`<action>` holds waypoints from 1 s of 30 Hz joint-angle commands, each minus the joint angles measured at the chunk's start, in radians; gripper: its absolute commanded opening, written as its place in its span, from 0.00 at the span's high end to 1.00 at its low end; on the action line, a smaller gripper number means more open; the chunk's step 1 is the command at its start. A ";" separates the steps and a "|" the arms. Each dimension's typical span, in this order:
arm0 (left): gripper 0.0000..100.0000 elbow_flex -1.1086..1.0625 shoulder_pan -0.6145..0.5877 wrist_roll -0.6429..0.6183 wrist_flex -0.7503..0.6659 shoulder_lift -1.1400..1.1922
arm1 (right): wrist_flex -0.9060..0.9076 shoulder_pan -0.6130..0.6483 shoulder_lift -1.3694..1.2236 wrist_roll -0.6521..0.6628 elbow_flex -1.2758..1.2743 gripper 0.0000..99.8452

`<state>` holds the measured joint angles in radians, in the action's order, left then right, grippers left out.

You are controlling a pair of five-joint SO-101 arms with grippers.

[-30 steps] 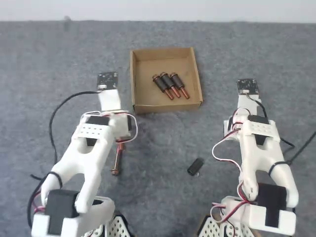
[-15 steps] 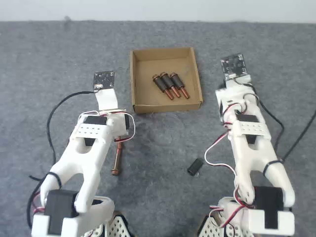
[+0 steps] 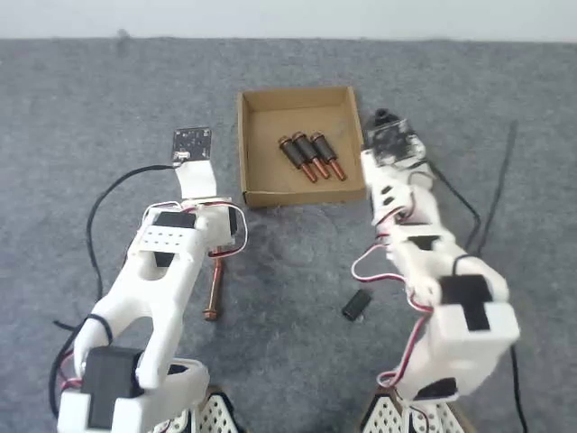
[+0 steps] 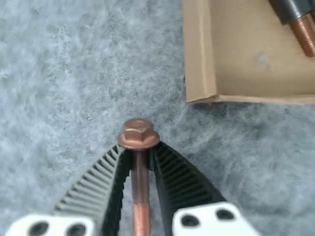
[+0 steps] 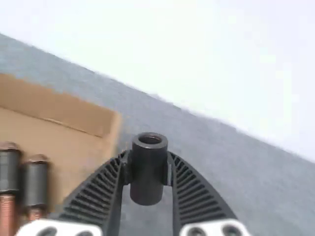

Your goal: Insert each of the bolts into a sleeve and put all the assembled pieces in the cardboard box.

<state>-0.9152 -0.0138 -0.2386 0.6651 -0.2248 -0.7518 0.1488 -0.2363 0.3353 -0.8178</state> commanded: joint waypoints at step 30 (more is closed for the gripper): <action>0.99 0.005 -0.003 0.021 -0.025 -0.055 | -0.018 0.237 0.430 -0.292 -0.419 0.99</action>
<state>-0.9152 -0.0153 -0.2263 0.6651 -0.2248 -0.7702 0.3759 0.0921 0.0545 -1.2106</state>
